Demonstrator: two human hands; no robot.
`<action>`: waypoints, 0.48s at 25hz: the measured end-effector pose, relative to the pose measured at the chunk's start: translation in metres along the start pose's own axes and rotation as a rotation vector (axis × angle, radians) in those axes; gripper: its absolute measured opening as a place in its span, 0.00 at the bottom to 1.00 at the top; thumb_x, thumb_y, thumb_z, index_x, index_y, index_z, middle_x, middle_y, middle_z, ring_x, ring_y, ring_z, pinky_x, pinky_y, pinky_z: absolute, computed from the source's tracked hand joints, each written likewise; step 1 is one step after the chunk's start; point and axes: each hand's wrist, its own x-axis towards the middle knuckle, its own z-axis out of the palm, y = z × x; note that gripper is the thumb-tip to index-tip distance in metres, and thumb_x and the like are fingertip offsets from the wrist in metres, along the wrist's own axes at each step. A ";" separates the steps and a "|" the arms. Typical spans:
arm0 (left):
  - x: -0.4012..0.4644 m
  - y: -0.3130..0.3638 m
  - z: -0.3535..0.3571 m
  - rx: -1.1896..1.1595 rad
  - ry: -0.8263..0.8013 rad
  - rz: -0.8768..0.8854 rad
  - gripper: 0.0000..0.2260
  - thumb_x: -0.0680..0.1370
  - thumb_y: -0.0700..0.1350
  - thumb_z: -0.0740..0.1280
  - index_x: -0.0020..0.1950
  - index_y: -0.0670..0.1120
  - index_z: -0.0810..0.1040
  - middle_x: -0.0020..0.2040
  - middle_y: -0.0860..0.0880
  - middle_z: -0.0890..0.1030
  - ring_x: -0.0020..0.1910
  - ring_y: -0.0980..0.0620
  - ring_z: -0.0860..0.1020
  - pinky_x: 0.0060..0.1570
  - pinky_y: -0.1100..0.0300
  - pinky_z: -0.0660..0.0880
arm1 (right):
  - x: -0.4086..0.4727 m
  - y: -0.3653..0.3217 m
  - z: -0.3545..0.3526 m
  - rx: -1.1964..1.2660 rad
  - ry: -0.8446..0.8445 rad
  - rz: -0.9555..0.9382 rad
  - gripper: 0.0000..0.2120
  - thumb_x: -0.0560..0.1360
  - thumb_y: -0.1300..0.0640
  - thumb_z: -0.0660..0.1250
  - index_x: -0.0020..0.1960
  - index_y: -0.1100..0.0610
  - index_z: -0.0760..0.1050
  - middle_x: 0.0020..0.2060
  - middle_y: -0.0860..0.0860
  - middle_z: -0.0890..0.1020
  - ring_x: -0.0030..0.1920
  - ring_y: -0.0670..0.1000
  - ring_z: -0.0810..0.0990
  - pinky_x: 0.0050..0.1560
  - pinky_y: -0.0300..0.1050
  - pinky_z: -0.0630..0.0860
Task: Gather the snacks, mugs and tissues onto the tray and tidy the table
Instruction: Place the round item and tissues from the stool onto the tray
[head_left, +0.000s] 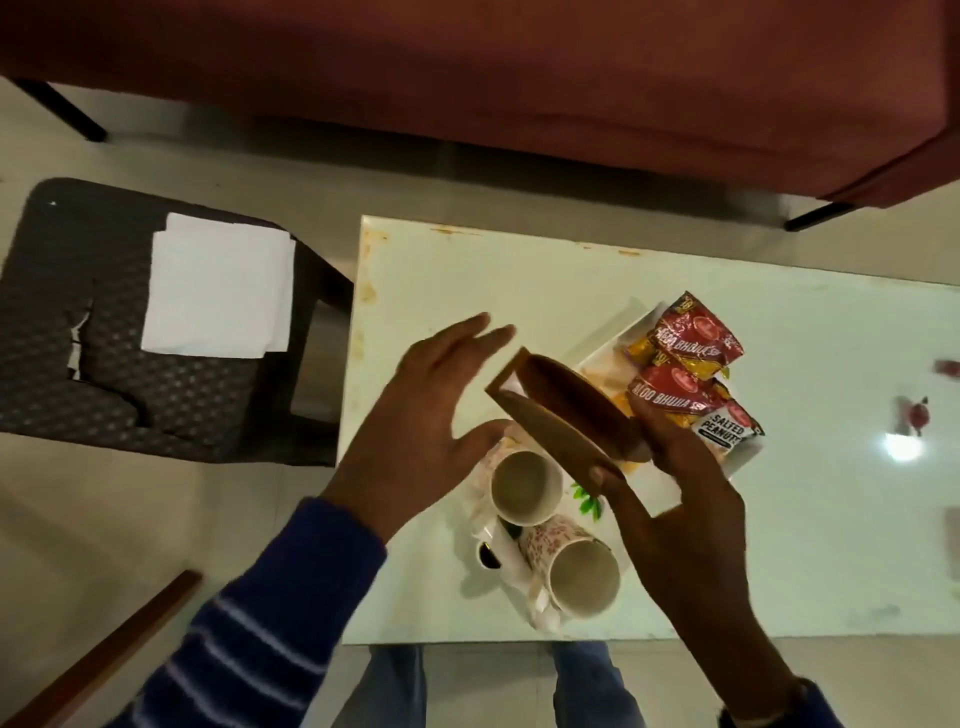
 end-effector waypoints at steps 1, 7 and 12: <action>0.016 0.008 0.017 0.076 -0.097 0.072 0.33 0.74 0.46 0.74 0.76 0.53 0.65 0.75 0.53 0.67 0.73 0.54 0.65 0.70 0.54 0.67 | -0.004 0.020 -0.007 -0.069 0.035 -0.009 0.29 0.69 0.52 0.75 0.68 0.48 0.71 0.61 0.44 0.79 0.60 0.50 0.79 0.57 0.48 0.77; 0.073 0.024 0.123 0.403 -0.575 0.187 0.22 0.75 0.41 0.71 0.69 0.51 0.74 0.64 0.49 0.78 0.63 0.48 0.74 0.59 0.49 0.74 | -0.012 0.108 0.003 -0.115 0.051 0.013 0.27 0.67 0.61 0.78 0.65 0.55 0.76 0.61 0.53 0.81 0.62 0.55 0.78 0.61 0.51 0.76; 0.075 0.001 0.157 0.436 -0.624 0.070 0.24 0.73 0.36 0.71 0.67 0.52 0.75 0.61 0.49 0.79 0.58 0.47 0.77 0.57 0.52 0.75 | -0.011 0.142 0.034 -0.108 -0.026 0.056 0.25 0.70 0.60 0.75 0.65 0.49 0.73 0.59 0.48 0.79 0.58 0.52 0.76 0.54 0.29 0.63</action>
